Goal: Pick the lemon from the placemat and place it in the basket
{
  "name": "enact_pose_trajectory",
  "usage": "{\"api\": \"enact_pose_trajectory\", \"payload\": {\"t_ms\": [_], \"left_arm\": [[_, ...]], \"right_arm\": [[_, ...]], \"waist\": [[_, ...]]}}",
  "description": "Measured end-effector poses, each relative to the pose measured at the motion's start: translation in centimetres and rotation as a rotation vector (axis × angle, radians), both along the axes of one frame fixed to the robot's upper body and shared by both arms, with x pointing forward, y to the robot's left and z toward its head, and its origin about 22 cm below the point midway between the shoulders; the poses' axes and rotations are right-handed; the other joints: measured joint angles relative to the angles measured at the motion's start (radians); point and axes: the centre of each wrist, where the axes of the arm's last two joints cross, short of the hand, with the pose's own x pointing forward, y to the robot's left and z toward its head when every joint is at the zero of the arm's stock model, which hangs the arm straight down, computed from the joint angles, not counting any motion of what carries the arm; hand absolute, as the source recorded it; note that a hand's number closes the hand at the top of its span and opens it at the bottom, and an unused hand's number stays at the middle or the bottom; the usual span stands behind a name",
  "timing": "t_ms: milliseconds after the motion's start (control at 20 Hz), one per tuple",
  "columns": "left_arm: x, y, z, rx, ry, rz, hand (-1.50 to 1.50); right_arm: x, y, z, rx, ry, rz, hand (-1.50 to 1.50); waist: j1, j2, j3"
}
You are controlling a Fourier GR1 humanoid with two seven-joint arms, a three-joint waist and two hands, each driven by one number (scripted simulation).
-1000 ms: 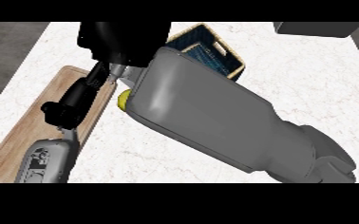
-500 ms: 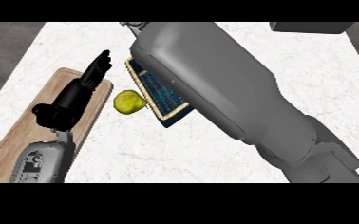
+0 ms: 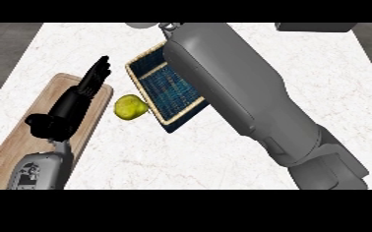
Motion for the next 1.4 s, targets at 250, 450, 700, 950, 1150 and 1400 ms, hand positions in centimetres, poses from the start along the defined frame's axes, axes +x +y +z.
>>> {"api": "enact_pose_trajectory", "payload": {"t_ms": [250,450,700,950,1150,1400], "left_arm": [[-0.4,0.4,0.3,0.006,-0.003,0.006,0.00],[-0.4,0.8,0.7,0.007,-0.008,0.011,0.00],[-0.8,0.6,0.7,0.008,-0.006,0.021,0.00],[-0.5,0.9,0.5,0.004,-0.006,0.020,0.00],[-1.0,0.9,0.4,0.000,-0.005,0.017,0.00],[-1.0,1.2,0.4,0.004,0.001,0.027,0.00]], "right_arm": [[1.1,-0.9,-2.4,-0.030,-0.025,-0.034,1.50],[2.0,-2.0,-4.2,-0.033,-0.067,-0.072,1.50],[2.6,-3.5,-5.2,0.054,-0.084,-0.114,-1.50],[2.9,-3.5,-4.9,0.066,-0.109,-0.110,-1.50],[3.2,-4.2,-4.1,0.112,-0.152,-0.095,-1.50],[3.0,-5.2,-2.3,0.222,-0.206,-0.080,-1.50]], "waist": [[-0.005,0.000,0.000],[-0.010,0.000,0.001],[-0.016,-0.001,0.001],[-0.015,0.000,0.001],[-0.012,0.001,0.001],[-0.020,-0.002,0.001]]}}
